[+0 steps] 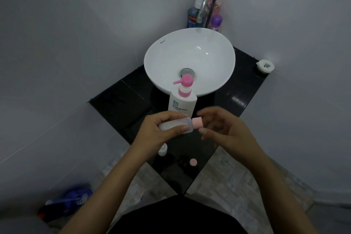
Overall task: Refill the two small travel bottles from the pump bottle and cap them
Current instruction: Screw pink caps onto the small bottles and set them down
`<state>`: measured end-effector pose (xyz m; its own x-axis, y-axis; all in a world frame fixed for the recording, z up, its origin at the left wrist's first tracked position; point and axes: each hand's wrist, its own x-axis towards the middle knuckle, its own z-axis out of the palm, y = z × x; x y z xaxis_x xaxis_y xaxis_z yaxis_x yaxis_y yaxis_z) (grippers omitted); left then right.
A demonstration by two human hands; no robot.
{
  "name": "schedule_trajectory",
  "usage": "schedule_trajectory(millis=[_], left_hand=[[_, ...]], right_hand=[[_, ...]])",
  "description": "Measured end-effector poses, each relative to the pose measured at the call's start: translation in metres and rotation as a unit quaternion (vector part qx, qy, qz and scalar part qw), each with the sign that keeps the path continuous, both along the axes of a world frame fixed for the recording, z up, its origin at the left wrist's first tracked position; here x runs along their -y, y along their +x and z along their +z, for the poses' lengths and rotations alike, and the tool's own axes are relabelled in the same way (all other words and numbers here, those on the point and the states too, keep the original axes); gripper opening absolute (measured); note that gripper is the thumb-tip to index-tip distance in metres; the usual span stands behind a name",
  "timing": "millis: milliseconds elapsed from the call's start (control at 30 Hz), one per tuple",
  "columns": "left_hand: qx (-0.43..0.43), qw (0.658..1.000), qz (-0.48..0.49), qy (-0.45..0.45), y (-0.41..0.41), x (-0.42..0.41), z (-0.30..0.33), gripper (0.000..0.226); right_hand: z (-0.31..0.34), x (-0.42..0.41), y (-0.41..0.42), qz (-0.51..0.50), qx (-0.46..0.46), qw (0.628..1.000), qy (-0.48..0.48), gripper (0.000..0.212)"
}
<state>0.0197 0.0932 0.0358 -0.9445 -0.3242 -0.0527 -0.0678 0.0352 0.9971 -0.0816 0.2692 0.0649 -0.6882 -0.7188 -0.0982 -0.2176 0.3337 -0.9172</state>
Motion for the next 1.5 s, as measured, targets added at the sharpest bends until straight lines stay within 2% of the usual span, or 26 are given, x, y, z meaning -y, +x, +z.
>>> schedule_trajectory(millis=[33, 133, 233, 333, 433, 600, 867, 1100, 1267, 1400, 1500], left_hand=[[0.001, 1.000, -0.002, -0.002, 0.000, -0.001, 0.001, 0.033], [0.008, 1.000, -0.007, -0.001, 0.000, -0.003, 0.001, 0.034], [0.005, 1.000, 0.001, -0.002, 0.001, -0.002, 0.001, 0.033], [0.004, 1.000, 0.004, -0.006, 0.001, -0.003, 0.001, 0.036], [0.005, 1.000, 0.005, -0.002, 0.001, -0.004, 0.001, 0.035], [0.008, 1.000, 0.006, -0.001, 0.003, -0.003, -0.001, 0.031], [-0.007, 1.000, 0.008, -0.011, 0.004, -0.004, -0.006, 0.040], [-0.018, 1.000, 0.016, -0.020, 0.004, -0.004, -0.018, 0.038], [0.018, 0.997, -0.005, -0.076, 0.006, 0.000, -0.030, 0.032], [0.054, 0.993, 0.008, -0.106, 0.014, 0.015, -0.041, 0.039], [0.070, 0.991, 0.034, -0.109, 0.023, 0.028, -0.050, 0.033]], right_hand=[[-0.001, 0.000, 0.001, -0.010, 0.006, 1.000, 0.010, 0.010], [-0.001, 0.006, 0.004, -0.073, 0.023, 0.997, 0.013, 0.027], [0.001, 0.003, 0.003, -0.036, 0.055, 0.997, -0.032, 0.032], [-0.002, 0.003, 0.006, -0.044, 0.057, 0.997, -0.019, 0.015], [-0.004, 0.006, 0.010, -0.073, 0.052, 0.996, 0.014, 0.031], [-0.005, 0.002, 0.012, -0.023, 0.042, 0.999, -0.019, 0.019], [-0.014, 0.010, 0.022, -0.094, 0.001, 0.996, -0.012, 0.009], [-0.022, 0.011, 0.024, -0.116, 0.037, 0.992, -0.039, 0.011], [-0.028, 0.013, 0.019, -0.082, -0.026, 0.996, -0.022, 0.017], [-0.055, 0.019, 0.016, -0.032, -0.154, 0.985, 0.066, 0.016], [-0.083, 0.023, 0.013, 0.023, -0.198, 0.967, 0.159, 0.023]])
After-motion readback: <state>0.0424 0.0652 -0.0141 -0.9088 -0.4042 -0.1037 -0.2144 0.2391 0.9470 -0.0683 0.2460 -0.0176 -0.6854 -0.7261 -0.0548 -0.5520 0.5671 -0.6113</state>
